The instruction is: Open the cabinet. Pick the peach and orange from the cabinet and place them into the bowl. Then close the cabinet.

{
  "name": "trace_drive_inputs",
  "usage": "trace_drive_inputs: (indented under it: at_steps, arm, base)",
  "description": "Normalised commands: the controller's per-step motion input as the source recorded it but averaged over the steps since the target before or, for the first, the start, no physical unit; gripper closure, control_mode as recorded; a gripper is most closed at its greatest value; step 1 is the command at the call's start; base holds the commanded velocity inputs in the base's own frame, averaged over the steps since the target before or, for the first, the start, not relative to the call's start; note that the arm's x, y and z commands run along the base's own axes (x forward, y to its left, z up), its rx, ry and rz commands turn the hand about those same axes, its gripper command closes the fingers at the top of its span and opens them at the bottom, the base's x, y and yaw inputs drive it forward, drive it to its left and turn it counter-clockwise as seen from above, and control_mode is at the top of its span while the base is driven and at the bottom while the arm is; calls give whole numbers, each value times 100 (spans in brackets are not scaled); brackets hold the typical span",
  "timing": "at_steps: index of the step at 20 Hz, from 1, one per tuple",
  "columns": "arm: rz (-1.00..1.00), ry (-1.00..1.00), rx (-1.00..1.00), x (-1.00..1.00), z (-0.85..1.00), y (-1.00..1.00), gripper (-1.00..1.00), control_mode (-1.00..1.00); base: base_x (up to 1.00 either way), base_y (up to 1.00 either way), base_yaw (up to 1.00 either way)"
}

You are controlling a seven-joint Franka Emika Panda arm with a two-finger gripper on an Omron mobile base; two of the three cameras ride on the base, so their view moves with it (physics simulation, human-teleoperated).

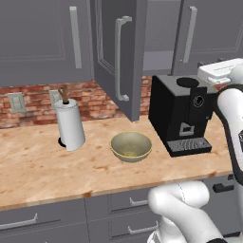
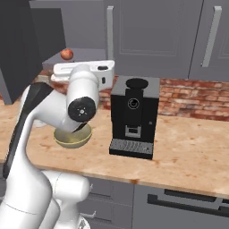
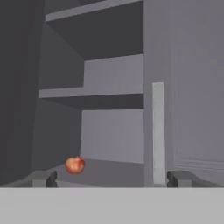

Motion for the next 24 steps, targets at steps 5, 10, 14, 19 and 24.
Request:
trace_drive_inputs:
  at_steps: [5, 10, 14, 19, 24]
  arm:
    - [0, 0, 0, 44, 0, -2, -100, -100]
    - [0, 0, 0, 44, 0, -16, -100, -100]
    - [1, 0, 2, 43, 0, -26, -100, -100]
    - [0, 0, 0, 57, 0, -3, -100, -100]
    - [0, 0, 0, 62, -1, 0, -100, -100]
  base:
    - [0, 0, 0]
    - [0, 0, 0]
    - [0, 0, 0]
    - [0, 0, 0]
    - [0, 0, 0]
